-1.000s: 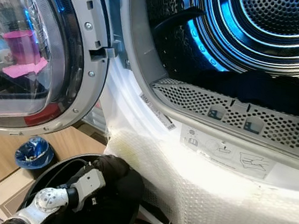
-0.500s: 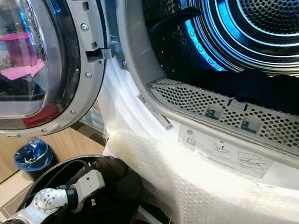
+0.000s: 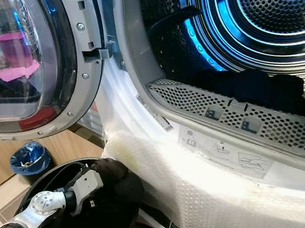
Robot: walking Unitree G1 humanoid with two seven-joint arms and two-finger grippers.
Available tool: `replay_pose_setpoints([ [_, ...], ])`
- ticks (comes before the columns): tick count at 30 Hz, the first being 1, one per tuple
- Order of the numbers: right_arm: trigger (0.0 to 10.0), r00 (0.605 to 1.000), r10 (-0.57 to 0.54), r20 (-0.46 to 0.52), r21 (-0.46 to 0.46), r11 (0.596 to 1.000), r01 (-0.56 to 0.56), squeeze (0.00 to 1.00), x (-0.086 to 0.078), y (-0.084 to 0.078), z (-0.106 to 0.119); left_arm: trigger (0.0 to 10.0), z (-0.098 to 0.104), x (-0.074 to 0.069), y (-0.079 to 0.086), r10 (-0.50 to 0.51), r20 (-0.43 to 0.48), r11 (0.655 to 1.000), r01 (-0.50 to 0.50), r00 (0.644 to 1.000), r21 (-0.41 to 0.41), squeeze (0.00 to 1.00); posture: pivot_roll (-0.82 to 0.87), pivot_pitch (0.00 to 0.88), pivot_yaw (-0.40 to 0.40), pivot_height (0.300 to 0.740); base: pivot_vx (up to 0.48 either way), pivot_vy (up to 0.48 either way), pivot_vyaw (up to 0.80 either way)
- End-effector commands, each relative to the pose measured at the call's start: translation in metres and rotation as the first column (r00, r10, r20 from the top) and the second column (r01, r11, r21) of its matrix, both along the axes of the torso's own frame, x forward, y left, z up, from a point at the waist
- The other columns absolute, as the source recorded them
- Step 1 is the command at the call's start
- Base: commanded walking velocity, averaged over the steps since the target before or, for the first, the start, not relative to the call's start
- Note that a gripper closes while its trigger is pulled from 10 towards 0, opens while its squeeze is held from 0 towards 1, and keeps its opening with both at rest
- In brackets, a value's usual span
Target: Clothes washing
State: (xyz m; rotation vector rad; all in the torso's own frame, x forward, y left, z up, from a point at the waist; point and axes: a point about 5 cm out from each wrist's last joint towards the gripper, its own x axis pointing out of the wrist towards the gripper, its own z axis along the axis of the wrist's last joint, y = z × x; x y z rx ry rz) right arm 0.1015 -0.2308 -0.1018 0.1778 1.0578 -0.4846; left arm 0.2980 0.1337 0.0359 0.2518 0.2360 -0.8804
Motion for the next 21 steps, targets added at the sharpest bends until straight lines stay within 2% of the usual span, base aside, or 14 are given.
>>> replay_pose_setpoints([
  [1,10.0,0.999,-0.01,-0.047,0.011,1.0,0.01,0.0,-0.011,0.007,-0.005,10.0,-0.005,-0.004,0.014,0.022,-0.049,1.0,-0.022,0.999,0.013,0.0,-0.02,0.0,0.146,0.74,0.0,0.0,0.0],
  [3,10.0,0.997,-0.018,-0.079,0.021,1.0,0.019,0.0,-0.017,0.014,-0.009,10.0,0.001,-0.003,0.027,0.037,-0.062,0.999,-0.038,0.997,-0.009,0.0,-0.01,0.0,0.148,0.74,0.0,0.0,0.0],
  [5,10.0,0.996,-0.007,-0.092,0.047,0.999,0.012,0.0,-0.021,0.023,-0.012,10.0,0.01,-0.005,0.041,0.002,-0.079,1.0,-0.002,0.997,-0.008,0.0,0.02,0.0,0.145,0.74,0.0,0.0,0.0],
  [7,10.0,0.996,-0.017,-0.092,0.064,0.998,0.023,0.0,-0.023,0.026,-0.013,10.0,0.015,-0.004,0.047,-0.017,-0.084,1.0,0.017,0.996,0.006,0.0,0.02,0.0,0.145,0.74,0.0,0.0,0.0],
  [11,10.0,0.994,0.035,-0.103,0.077,0.997,-0.027,0.0,-0.022,0.032,-0.014,10.0,0.039,0.002,0.064,-0.101,-0.054,0.988,0.107,0.993,0.115,0.0,0.07,0.002,0.141,0.74,0.0,0.0,0.0],
  [14,10.0,0.994,0.032,-0.102,0.074,0.997,-0.025,0.0,-0.021,0.031,-0.014,10.0,0.05,0.005,0.07,-0.116,-0.041,0.983,0.121,0.992,0.14,0.0,0.08,0.006,0.142,0.74,0.0,0.0,0.0],
  [15,10.0,0.993,0.072,-0.096,0.074,0.995,-0.065,0.0,-0.014,0.033,-0.013,10.0,0.068,0.008,0.077,-0.189,-0.033,0.956,0.192,0.981,0.221,0.0,0.11,0.016,0.142,0.74,0.0,0.0,0.0],
  [17,10.0,0.991,0.091,-0.097,0.074,0.994,-0.084,0.0,-0.011,0.035,-0.013,10.0,0.075,0.004,0.078,-0.256,-0.074,0.931,0.266,0.964,0.25,0.0,0.11,0.017,0.142,0.74,0.0,0.0,0.0],
  [18,10.0,0.991,0.092,-0.094,0.075,0.993,-0.086,0.0,-0.009,0.036,-0.013,10.0,0.079,0.002,0.078,-0.276,-0.104,0.921,0.294,0.955,0.254,0.0,0.12,0.022,0.147,0.74,0.0,0.0,0.0],
  [21,10.0,0.991,0.106,-0.082,0.08,0.992,-0.1,0.0,-0.002,0.041,-0.012,10.0,0.085,-0.012,0.07,-0.368,-0.215,0.896,0.407,0.904,0.178,0.0,0.12,0.026,0.156,0.74,0.0,0.0,0.0],
])
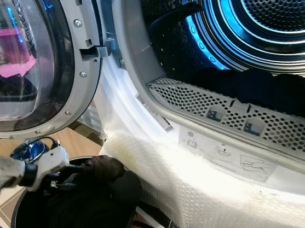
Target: Clothes washing
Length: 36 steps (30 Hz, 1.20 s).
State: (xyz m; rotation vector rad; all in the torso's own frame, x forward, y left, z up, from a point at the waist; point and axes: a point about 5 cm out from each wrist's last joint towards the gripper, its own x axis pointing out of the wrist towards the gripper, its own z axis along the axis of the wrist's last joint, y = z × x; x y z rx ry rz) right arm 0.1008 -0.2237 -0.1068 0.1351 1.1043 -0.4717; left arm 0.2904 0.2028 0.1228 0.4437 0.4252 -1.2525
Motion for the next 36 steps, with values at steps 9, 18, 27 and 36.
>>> replay_pose_setpoints([
  [9,10.0,0.995,0.093,-0.041,0.108,0.99,-0.088,0.0,-0.002,0.044,-0.008,10.0,0.001,-0.013,-0.031,-0.117,-0.152,0.988,0.1,0.981,-0.118,1.0,0.12,0.011,0.177,0.74,0.0,0.0,0.0],
  [18,10.0,0.995,0.085,-0.058,0.098,0.992,-0.079,0.0,-0.008,0.042,-0.009,10.0,-0.016,-0.014,-0.048,-0.14,-0.201,0.988,0.124,0.97,-0.089,1.0,0.08,0.0,0.19,0.74,0.0,0.0,0.0],
  [27,10.0,0.988,-0.157,-0.016,-0.112,0.982,0.154,0.0,-0.017,-0.008,-0.001,10.0,-0.022,-0.013,-0.071,-0.126,-0.182,0.987,0.105,0.975,-0.12,0.0,0.06,0.006,0.182,0.74,0.0,0.0,0.0],
  [36,10.0,0.96,-0.234,0.155,-0.035,0.97,0.242,0.0,-0.003,-0.018,0.007,10.0,-0.026,-0.01,-0.066,-0.089,-0.162,0.994,0.077,0.983,-0.079,0.0,0.07,0.0,0.177,0.74,0.0,0.0,0.0],
])
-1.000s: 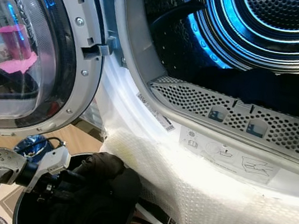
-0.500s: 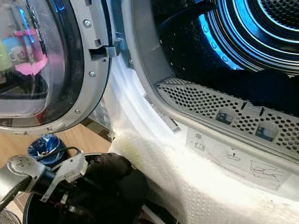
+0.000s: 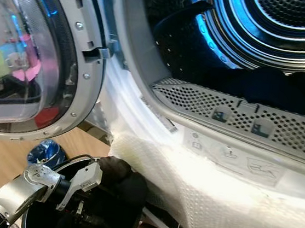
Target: Clothes washing
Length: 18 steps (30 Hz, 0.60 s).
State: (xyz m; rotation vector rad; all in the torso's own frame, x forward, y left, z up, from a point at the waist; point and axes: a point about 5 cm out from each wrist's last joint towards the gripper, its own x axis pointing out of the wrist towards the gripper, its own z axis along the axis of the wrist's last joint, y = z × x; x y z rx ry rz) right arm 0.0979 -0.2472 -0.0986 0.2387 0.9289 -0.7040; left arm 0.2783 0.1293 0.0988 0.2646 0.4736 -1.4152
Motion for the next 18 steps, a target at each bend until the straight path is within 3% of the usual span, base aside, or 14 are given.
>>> replay_pose_setpoints([
  [1,10.0,1.0,0.003,-0.009,0.015,1.0,-0.003,0.0,-0.001,0.005,-0.002,10.0,-0.003,0.003,0.007,0.02,0.011,0.998,-0.02,1.0,0.051,0.0,0.07,0.0,0.177,0.74,0.0,0.0,0.0],
  [4,10.0,0.999,-0.015,-0.034,0.003,1.0,0.015,0.0,-0.005,0.005,-0.003,10.0,-0.005,0.004,0.006,0.011,0.018,0.997,-0.012,1.0,0.075,0.0,0.07,0.0,0.179,0.74,0.0,0.0,0.0],
  [6,10.0,0.998,-0.062,-0.033,-0.019,0.998,0.061,0.0,-0.009,0.003,-0.003,10.0,-0.012,0.003,0.007,-0.009,0.034,0.991,0.005,0.999,0.133,0.0,0.07,0.0,0.183,0.74,0.0,0.0,0.0],
  [8,10.0,0.993,-0.115,0.027,-0.028,0.993,0.116,0.0,-0.005,-0.001,0.001,10.0,-0.017,0.003,0.007,-0.009,0.056,0.986,-0.001,0.998,0.167,0.0,0.06,0.0,0.185,0.74,0.0,0.0,0.0],
  [12,10.0,0.982,-0.157,0.109,-0.105,0.98,0.168,0.0,0.001,-0.009,0.009,10.0,-0.021,0.003,0.003,-0.003,0.058,0.986,-0.007,0.998,0.167,0.0,0.05,0.0,0.193,0.74,0.0,0.0,0.0],
  [18,10.0,0.982,-0.139,0.124,-0.091,0.984,0.151,0.0,0.004,-0.008,0.009,10.0,-0.028,-0.002,0.0,-0.017,0.026,0.987,0.013,1.0,0.162,0.0,0.05,0.0,0.193,0.74,0.0,0.0,0.0],
])
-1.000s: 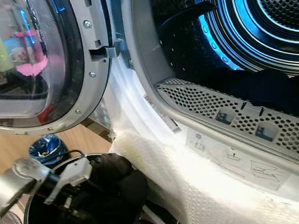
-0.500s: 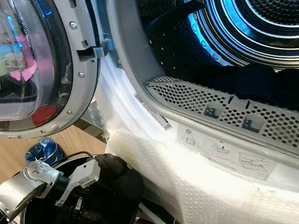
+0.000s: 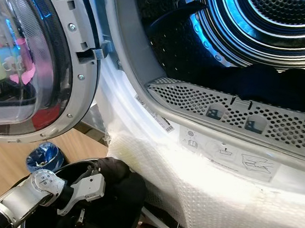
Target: Clothes washing
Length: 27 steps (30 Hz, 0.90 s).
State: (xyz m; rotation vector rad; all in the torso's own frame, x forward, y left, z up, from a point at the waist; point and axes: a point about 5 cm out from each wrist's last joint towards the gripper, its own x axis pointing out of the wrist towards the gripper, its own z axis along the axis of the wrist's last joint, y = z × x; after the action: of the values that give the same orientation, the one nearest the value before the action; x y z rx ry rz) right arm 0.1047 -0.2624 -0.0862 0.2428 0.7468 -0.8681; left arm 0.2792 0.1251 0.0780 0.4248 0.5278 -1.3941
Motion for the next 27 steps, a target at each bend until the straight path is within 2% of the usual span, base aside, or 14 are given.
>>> replay_pose_setpoints([
  [1,10.0,1.0,0.002,-0.01,0.022,1.0,-0.002,0.0,-0.002,0.007,-0.003,10.0,-0.008,-0.003,0.005,0.011,-0.028,1.0,-0.01,1.0,0.023,0.0,0.05,0.0,0.195,0.74,0.0,0.0,0.0],
  [2,10.0,1.0,0.013,-0.021,0.018,1.0,-0.013,0.0,-0.002,0.008,-0.004,10.0,-0.011,-0.005,0.005,-0.013,-0.028,0.998,0.015,1.0,0.054,0.0,0.05,0.0,0.194,0.74,0.0,0.0,0.0],
  [7,10.0,1.0,0.019,-0.019,0.03,0.999,-0.018,0.0,-0.001,0.011,-0.004,10.0,-0.015,-0.007,0.001,-0.015,-0.055,0.998,0.018,0.998,0.053,0.0,0.05,0.0,0.195,0.74,0.0,0.0,0.0],
  [8,10.0,0.999,0.025,-0.021,0.031,0.999,-0.025,0.0,0.0,0.013,-0.005,3.8,-0.015,-0.007,0.001,-0.021,-0.058,0.999,0.024,0.998,0.048,0.0,0.05,0.0,0.195,0.74,0.0,0.0,0.0],
  [9,10.0,0.999,0.033,-0.023,0.032,0.999,-0.033,0.0,0.0,0.014,-0.005,0.4,-0.015,-0.007,0.0,-0.025,-0.063,0.999,0.027,0.998,0.041,0.0,0.04,0.0,0.198,0.74,0.0,0.0,0.0],
  [10,10.0,0.999,0.037,-0.023,0.033,0.999,-0.036,0.0,0.001,0.014,-0.005,0.0,-0.014,-0.008,0.0,-0.025,-0.066,0.999,0.028,0.998,0.039,0.0,0.04,0.0,0.198,0.74,0.0,0.0,0.0],
  [14,10.0,0.998,0.047,-0.033,0.04,0.998,-0.046,0.0,0.001,0.016,-0.006,0.0,-0.015,-0.01,0.002,-0.058,-0.086,0.997,0.063,0.995,0.054,0.0,0.05,0.0,0.198,0.74,0.0,0.0,0.0],
  [27,10.0,0.997,0.062,-0.052,0.048,0.997,-0.059,0.0,0.001,0.017,-0.007,0.0,-0.017,-0.014,0.005,-0.059,-0.124,0.996,0.066,0.991,0.057,0.0,0.06,0.003,0.192,0.74,0.0,0.0,0.0],
])
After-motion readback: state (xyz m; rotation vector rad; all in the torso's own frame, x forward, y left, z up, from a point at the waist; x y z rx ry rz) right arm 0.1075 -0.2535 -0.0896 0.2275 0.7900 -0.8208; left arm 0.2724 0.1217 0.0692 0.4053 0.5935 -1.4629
